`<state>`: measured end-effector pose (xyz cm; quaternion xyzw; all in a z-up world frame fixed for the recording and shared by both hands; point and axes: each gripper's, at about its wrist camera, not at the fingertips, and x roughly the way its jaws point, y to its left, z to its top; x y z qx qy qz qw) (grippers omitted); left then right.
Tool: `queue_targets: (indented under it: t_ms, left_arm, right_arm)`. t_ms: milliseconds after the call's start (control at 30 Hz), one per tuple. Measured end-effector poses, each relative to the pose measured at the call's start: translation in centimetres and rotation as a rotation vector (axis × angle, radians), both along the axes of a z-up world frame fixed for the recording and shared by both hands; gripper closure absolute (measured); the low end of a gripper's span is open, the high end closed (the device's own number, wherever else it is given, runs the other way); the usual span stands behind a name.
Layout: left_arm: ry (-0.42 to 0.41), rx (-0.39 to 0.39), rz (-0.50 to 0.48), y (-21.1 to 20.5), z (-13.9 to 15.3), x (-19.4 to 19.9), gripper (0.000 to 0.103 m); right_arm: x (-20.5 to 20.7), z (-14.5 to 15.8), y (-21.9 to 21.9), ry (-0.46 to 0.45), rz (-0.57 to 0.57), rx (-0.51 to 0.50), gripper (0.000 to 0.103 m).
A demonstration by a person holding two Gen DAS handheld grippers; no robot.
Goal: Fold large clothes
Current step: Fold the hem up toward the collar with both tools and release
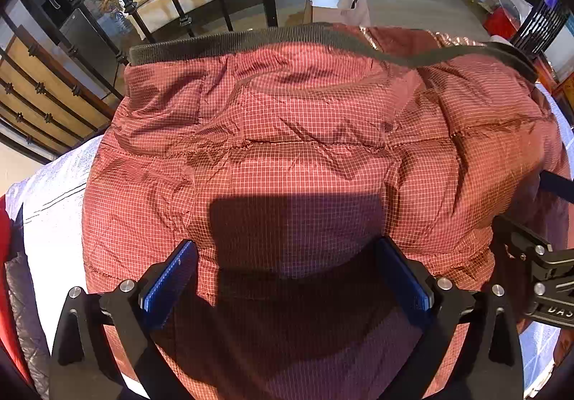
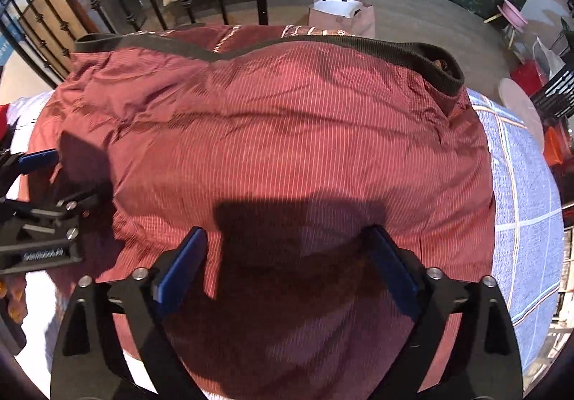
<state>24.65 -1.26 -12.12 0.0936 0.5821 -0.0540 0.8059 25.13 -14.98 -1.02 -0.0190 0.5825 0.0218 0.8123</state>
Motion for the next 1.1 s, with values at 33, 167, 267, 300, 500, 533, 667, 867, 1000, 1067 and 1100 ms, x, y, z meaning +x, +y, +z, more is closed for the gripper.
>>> queue_targets:
  t_ms: [33,167,267,300,500,533,667,867,1000,1067,1100]
  left_arm:
    - [0.005,0.004,-0.001,0.0,-0.2,0.1,0.005]
    - [0.029,0.002,0.006,0.1,-0.7,0.9,0.005]
    - [0.056,-0.002,0.011,0.2,-1.1,1.4,0.005]
    - [0.073,-0.001,0.013,0.2,-1.3,1.6,0.005]
    - [0.154,0.003,0.024,0.3,-2.4,3.0,0.005]
    - [0.165,0.004,0.022,0.3,-2.5,3.2,0.004]
    - [0.194,-0.001,0.014,0.4,-3.0,3.9,0.004]
    - [0.195,0.010,-0.008,0.4,-3.5,4.0,0.004]
    - [0.172,0.005,-0.029,0.3,-2.9,3.1,0.005]
    - [0.156,-0.005,-0.045,0.3,-2.4,1.9,0.005]
    - [0.144,-0.011,-0.054,0.5,-2.0,1.4,0.005]
  right_arm:
    - [0.3,-0.3,0.1,0.008,0.000,-0.008,0.006]
    - [1.6,-1.3,0.3,0.048,-0.022,-0.029,0.005]
    - [2.0,-1.8,0.5,0.067,-0.028,-0.044,0.004]
    - [2.1,-2.0,0.6,0.075,-0.029,-0.054,0.004]
    - [2.6,-2.8,1.3,0.095,-0.039,-0.104,0.004]
    - [2.7,-2.8,1.5,0.097,-0.042,-0.110,0.004]
    - [2.6,-3.0,1.7,0.074,-0.048,-0.129,0.004]
    - [2.2,-3.0,1.7,0.072,-0.050,-0.129,0.004]
    - [1.8,-2.8,1.7,0.060,-0.033,-0.118,0.004]
    - [1.4,-2.4,1.4,0.073,-0.023,-0.111,0.004]
    - [1.2,-2.2,1.5,0.083,-0.021,-0.106,0.004]
